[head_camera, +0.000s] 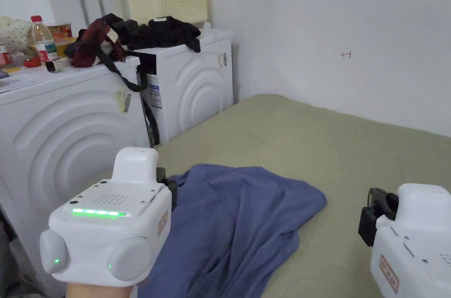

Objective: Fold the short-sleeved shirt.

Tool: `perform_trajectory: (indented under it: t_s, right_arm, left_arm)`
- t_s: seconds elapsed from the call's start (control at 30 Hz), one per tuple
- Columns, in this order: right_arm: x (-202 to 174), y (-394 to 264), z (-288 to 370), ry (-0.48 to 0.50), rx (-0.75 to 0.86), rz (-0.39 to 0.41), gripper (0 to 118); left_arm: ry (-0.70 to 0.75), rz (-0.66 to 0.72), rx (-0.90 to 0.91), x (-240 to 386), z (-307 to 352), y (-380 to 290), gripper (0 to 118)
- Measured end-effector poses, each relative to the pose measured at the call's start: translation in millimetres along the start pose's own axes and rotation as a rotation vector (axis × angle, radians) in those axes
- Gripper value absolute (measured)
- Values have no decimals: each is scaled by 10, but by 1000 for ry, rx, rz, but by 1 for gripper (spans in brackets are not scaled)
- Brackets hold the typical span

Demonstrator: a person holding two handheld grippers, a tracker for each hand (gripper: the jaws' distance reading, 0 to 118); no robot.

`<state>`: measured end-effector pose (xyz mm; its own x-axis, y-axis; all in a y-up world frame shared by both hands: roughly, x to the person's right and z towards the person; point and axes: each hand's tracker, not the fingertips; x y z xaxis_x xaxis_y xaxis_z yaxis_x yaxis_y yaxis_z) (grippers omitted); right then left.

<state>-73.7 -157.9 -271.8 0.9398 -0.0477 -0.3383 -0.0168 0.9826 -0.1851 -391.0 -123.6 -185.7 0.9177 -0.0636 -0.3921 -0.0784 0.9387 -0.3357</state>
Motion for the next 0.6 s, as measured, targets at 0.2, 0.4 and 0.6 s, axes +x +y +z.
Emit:
perform_trajectory:
  t_s: [0.2, 0.4, 0.6]
  right_arm:
    - [126, -199, -123, -8, -49, 16, 2]
    - [333, -603, -190, -23, -159, -7, 2]
    - [506, -1010, -237, -50, -282, -13, 2]
  left_arm:
    - [-109, -27, -149, 383, -748, -72, 0]
    - [-241, -47, -410, 895, -1898, -419, 0]
    - [-265, -97, -668, 1276, -2884, -773, 36]
